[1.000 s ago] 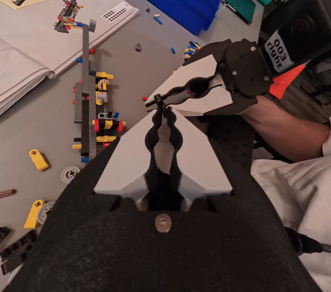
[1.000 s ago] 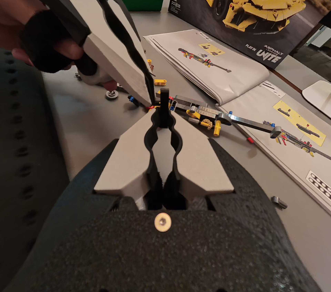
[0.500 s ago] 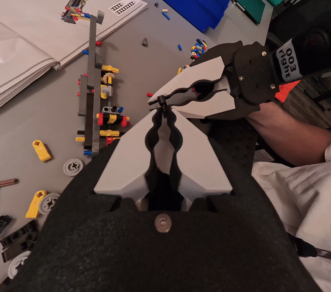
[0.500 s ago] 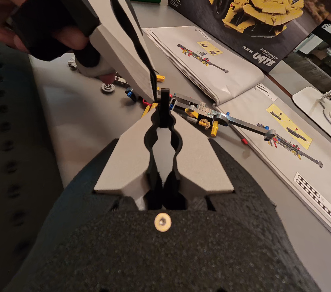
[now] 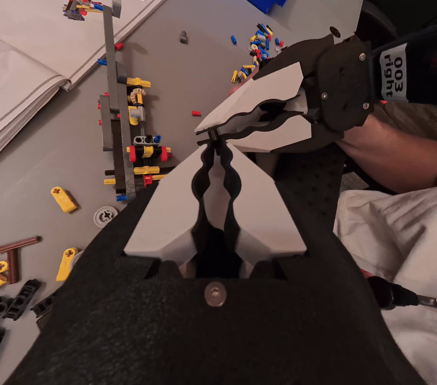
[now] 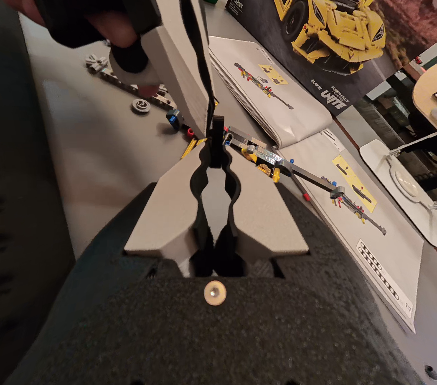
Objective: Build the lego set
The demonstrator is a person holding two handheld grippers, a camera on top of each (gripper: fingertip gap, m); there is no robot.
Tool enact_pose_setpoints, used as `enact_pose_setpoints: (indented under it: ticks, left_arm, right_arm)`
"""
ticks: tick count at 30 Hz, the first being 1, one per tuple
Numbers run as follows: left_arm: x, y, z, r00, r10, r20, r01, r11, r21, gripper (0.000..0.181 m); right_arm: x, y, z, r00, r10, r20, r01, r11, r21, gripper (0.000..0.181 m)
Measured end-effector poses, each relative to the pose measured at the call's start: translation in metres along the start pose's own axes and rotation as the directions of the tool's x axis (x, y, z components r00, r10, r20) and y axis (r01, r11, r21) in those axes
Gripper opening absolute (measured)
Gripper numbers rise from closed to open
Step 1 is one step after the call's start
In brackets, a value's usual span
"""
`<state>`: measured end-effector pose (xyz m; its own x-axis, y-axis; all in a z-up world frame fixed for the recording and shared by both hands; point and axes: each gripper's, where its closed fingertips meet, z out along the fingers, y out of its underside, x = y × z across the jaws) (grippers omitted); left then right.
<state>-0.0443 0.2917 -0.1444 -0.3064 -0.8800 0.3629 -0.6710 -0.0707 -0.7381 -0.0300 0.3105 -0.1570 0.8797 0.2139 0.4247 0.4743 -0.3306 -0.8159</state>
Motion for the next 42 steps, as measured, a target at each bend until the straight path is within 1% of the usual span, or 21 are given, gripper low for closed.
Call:
enact_pose_setpoints:
  ticks: [4, 6, 10, 13, 15, 18, 21, 23, 26, 28, 32, 37, 41, 42]
  left_arm:
    - [-0.002, -0.001, -0.005, 1.0, 0.018, 0.003, -0.018, 1.0, -0.019, 0.004]
    - [-0.002, -0.001, -0.003, 0.999, 0.037, 0.011, -0.037, 0.999, -0.023, 0.004]
    - [-0.003, -0.004, 0.0, 0.999, 0.048, 0.018, -0.048, 0.999, 0.004, 0.004]
    - [-0.001, -0.008, 0.004, 0.992, 0.107, 0.071, -0.11, 0.994, 0.027, 0.004]
    - [-0.003, -0.01, 0.006, 0.983, 0.139, 0.122, -0.144, 0.989, 0.037, 0.004]
    - [-0.002, -0.011, 0.006, 0.977, 0.157, 0.145, -0.164, 0.986, 0.036, 0.004]
    - [0.002, -0.012, 0.004, 0.991, 0.111, 0.075, -0.114, 0.993, 0.04, 0.004]
    - [0.005, -0.009, 0.003, 0.996, 0.088, 0.03, -0.089, 0.996, 0.019, 0.004]
    - [0.006, -0.006, 0.003, 0.998, 0.06, -0.009, -0.06, 0.998, -0.016, 0.004]
    - [0.001, -0.004, 0.003, 0.999, 0.048, 0.003, -0.048, 0.998, -0.034, 0.004]
    - [-0.003, -0.002, 0.002, 0.999, 0.036, 0.009, -0.036, 0.998, -0.049, 0.004]
    - [0.0, 0.002, 0.003, 0.998, 0.069, -0.01, -0.07, 0.992, -0.103, 0.004]
    - [-0.008, -0.001, 0.0, 0.997, 0.07, 0.015, -0.068, 0.992, -0.104, 0.004]
    - [-0.007, -0.003, -0.001, 0.998, 0.065, -0.002, -0.065, 0.993, -0.097, 0.004]
  right_arm:
    - [-0.002, 0.002, 0.001, 1.0, -0.004, 0.007, 0.004, 1.0, -0.014, 0.007]
    - [-0.001, 0.004, 0.001, 1.0, 0.011, 0.003, -0.011, 1.0, -0.029, 0.007]
    - [0.0, 0.006, 0.001, 0.992, 0.122, 0.036, -0.12, 0.992, -0.038, 0.007]
    - [0.004, 0.001, -0.003, 0.971, 0.228, 0.071, -0.229, 0.973, 0.002, 0.007]
    - [0.003, 0.002, -0.004, 0.96, 0.265, 0.091, -0.266, 0.964, -0.003, 0.007]
    - [0.005, 0.003, -0.004, 0.965, 0.249, 0.078, -0.25, 0.968, 0.003, 0.007]
    - [0.005, -0.001, -0.006, 0.972, 0.224, 0.074, -0.226, 0.974, 0.027, 0.007]
    - [0.005, 0.001, -0.005, 0.978, 0.2, 0.062, -0.202, 0.979, 0.019, 0.007]
    - [0.004, 0.0, -0.003, 0.991, 0.125, 0.037, -0.126, 0.992, 0.022, 0.007]
    - [0.005, 0.001, -0.003, 0.996, 0.088, 0.019, -0.089, 0.996, 0.022, 0.007]
    - [0.004, 0.002, -0.003, 0.996, 0.091, 0.024, -0.091, 0.996, 0.017, 0.007]
    - [0.001, 0.005, 0.0, 0.999, 0.042, 0.016, -0.042, 0.999, -0.014, 0.007]
    - [0.0, 0.003, -0.002, 0.997, 0.064, 0.035, -0.064, 0.998, 0.002, 0.007]
    - [0.001, 0.002, -0.002, 0.998, 0.063, 0.028, -0.063, 0.998, 0.008, 0.007]
